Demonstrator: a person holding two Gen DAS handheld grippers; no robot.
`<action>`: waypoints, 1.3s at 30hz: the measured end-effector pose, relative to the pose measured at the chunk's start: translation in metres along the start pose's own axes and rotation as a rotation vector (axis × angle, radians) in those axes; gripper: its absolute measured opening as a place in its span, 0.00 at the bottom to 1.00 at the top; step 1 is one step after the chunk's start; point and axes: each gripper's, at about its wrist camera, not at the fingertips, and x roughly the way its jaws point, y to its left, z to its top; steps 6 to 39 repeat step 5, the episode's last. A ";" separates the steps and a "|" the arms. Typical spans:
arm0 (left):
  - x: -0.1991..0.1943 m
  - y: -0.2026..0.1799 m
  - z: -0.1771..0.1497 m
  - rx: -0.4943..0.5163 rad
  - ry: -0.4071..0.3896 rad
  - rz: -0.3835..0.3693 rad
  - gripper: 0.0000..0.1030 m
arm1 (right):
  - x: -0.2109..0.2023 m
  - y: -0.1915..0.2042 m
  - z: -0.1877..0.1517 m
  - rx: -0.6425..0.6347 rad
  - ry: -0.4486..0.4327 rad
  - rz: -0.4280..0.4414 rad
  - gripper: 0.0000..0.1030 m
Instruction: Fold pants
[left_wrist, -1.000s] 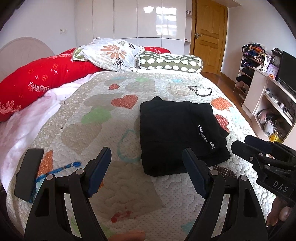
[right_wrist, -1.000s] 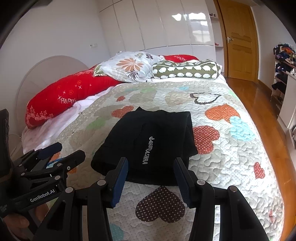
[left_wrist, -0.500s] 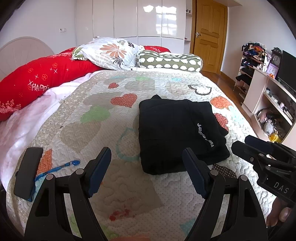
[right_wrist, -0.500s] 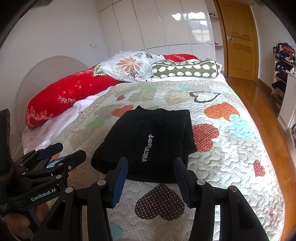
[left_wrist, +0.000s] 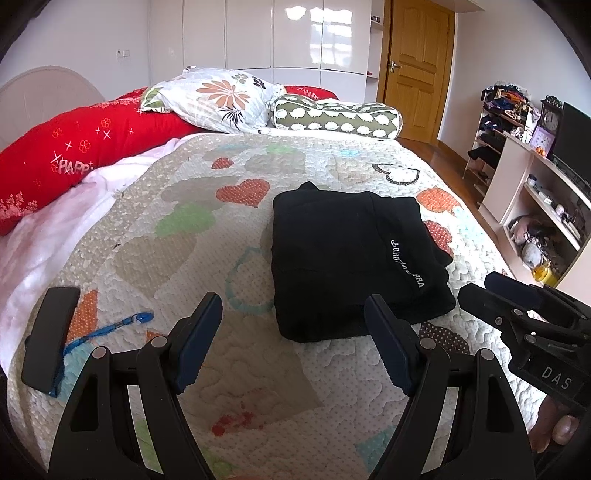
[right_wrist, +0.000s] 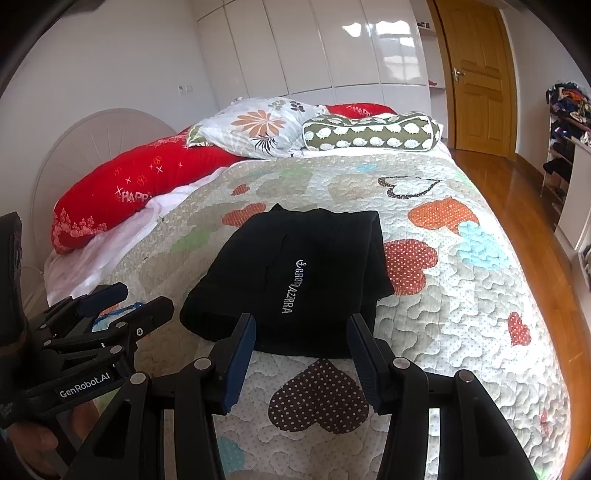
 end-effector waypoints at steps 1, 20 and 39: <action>0.000 0.000 0.000 -0.001 -0.001 0.002 0.78 | 0.000 0.000 0.000 0.000 -0.002 0.000 0.48; -0.001 0.001 0.000 -0.001 0.000 0.004 0.78 | 0.000 -0.001 -0.002 0.001 -0.002 0.001 0.48; -0.001 0.001 0.000 -0.001 0.000 0.004 0.78 | 0.000 -0.001 -0.002 0.001 -0.002 0.001 0.48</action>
